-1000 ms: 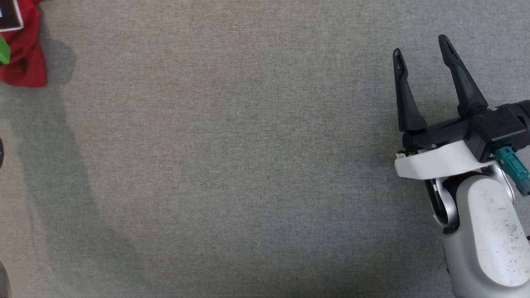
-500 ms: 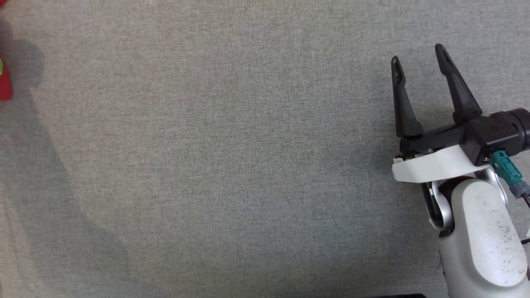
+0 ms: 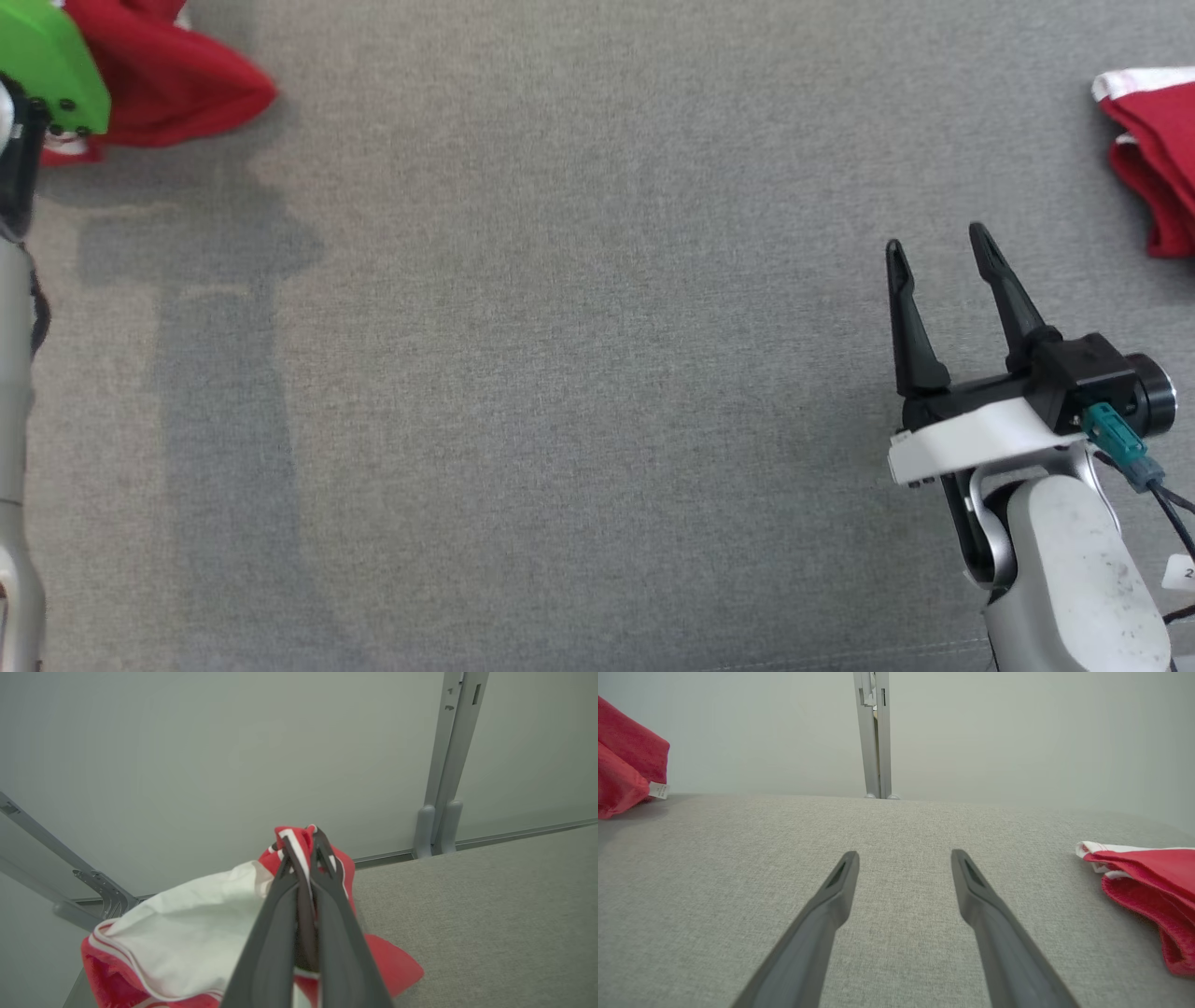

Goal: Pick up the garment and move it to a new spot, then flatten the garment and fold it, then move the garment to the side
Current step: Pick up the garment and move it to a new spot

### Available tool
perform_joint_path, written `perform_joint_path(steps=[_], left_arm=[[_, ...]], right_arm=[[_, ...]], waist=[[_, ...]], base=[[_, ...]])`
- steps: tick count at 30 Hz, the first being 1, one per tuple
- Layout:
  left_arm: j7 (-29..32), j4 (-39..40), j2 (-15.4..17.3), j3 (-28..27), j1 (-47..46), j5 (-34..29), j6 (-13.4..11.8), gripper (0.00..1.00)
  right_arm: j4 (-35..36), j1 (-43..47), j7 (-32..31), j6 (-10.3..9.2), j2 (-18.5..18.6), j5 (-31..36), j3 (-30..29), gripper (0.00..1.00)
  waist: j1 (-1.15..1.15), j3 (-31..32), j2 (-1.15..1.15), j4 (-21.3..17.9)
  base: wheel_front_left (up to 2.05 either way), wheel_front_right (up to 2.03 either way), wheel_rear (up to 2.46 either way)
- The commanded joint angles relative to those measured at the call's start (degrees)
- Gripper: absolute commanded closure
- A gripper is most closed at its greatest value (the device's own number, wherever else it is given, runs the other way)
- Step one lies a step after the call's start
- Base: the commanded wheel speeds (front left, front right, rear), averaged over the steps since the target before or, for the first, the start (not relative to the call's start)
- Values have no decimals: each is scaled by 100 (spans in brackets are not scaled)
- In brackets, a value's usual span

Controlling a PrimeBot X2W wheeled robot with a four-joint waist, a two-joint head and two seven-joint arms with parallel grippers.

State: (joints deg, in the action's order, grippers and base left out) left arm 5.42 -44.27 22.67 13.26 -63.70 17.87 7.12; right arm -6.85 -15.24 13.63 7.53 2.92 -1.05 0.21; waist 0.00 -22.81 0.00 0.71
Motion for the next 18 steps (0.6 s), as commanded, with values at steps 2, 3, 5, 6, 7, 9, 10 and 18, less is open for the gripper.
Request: perform_joint_path(steps=[2, 3, 5, 6, 7, 9, 10, 18], left_arm=[[13, 292, -153, 151, 145, 145, 30, 100], [22, 399, -220, 210, 204, 184, 30, 100], [45, 655, -365, 351, 335, 256, 34, 100], [60, 792, -456, 424, 426, 301, 35, 100], [72, 904, -538, 479, 516, 342, 36, 100], [55, 1147, -736, 572, 745, 433, 32, 100], [50, 1255, -875, 631, 902, 478, 5, 100], [-306, 1625, -1684, 1239, 2324, 574, -128, 100]], right_arm=[[-121, 239, 58, -9, 0, -95, -84, 0], [-165, 295, 71, -9, 0, -115, -108, 0], [-234, 432, 92, -9, -2, -164, -150, 0], [-266, 499, 105, -9, -2, -201, -160, 0], [-296, 542, 112, -9, -1, -229, -157, 0], [-336, 650, 116, -9, -1, -284, -142, 0], [-352, 695, 125, -9, -1, -311, -132, 0], [-498, 783, 158, -9, -1, -561, 125, 0]], waist=[[0, 1039, 0, -333], [0, 1142, 0, -365], [0, 1325, 0, -438], [0, 1411, 0, -481], [0, 1467, 0, -515], [0, 1543, 0, -583], [0, 1562, 0, -614], [0, 1378, 0, -877]], base=[[0, 0, 0], [0, 0, 0], [0, 0, 0], [0, 0, 0], [0, 0, 0], [0, 0, 0], [0, 0, 0], [0, 0, 0]])
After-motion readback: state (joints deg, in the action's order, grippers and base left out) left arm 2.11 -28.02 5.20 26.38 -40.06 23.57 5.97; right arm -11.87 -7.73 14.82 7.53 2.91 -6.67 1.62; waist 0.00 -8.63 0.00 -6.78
